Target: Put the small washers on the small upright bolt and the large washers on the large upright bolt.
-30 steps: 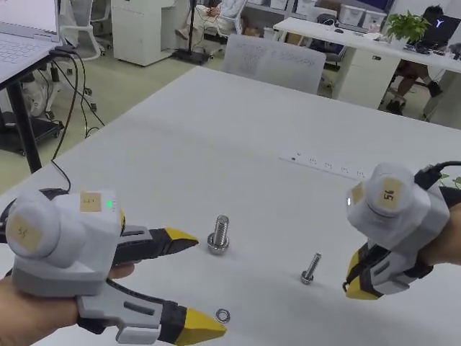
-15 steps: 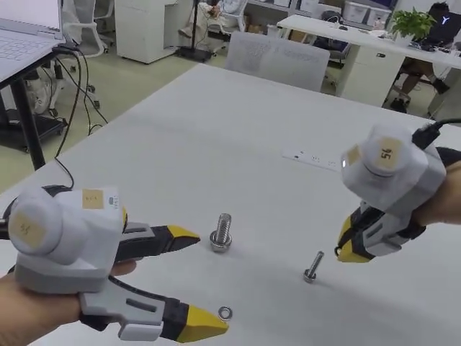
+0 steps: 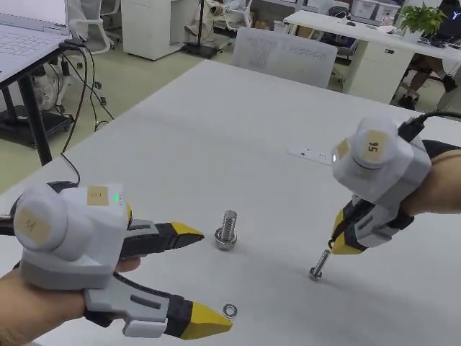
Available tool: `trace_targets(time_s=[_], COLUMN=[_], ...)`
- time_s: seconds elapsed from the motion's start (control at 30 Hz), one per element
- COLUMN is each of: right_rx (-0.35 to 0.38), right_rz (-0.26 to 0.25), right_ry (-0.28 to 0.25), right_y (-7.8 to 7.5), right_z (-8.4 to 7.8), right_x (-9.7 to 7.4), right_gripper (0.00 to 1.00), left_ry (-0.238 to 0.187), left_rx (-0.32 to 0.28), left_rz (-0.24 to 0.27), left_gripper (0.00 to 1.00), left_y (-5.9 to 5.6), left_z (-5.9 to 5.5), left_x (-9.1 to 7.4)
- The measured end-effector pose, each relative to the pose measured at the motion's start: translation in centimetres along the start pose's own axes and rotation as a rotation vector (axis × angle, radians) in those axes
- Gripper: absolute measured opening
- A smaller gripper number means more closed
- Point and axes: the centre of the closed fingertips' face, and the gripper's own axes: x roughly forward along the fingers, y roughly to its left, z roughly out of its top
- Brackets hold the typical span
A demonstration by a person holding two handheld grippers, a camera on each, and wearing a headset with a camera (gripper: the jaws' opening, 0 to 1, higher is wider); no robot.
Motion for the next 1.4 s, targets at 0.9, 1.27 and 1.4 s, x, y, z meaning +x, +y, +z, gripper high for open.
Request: trace_targets(time_s=[0.9,1.27,1.4], right_rx=[0.009,0.019,0.023], right_rz=[0.028,0.043,0.049], right_ry=[0.003,0.000,0.002], right_y=[-0.3,0.0,0.0], right_z=[-0.5,-0.6,-0.8], right_x=[2.0,2.9,3.5], right_gripper=[0.13,0.13,0.13], left_ry=[0.015,0.021,0.022], left_rx=[-0.012,-0.013,-0.013], left_rz=[0.004,0.003,0.004], left_gripper=[0.73,0.73,0.73], left_y=[0.1,0.2,0.2], left_z=[-0.5,-0.6,-0.6], left_x=[0.0,0.0,0.0])
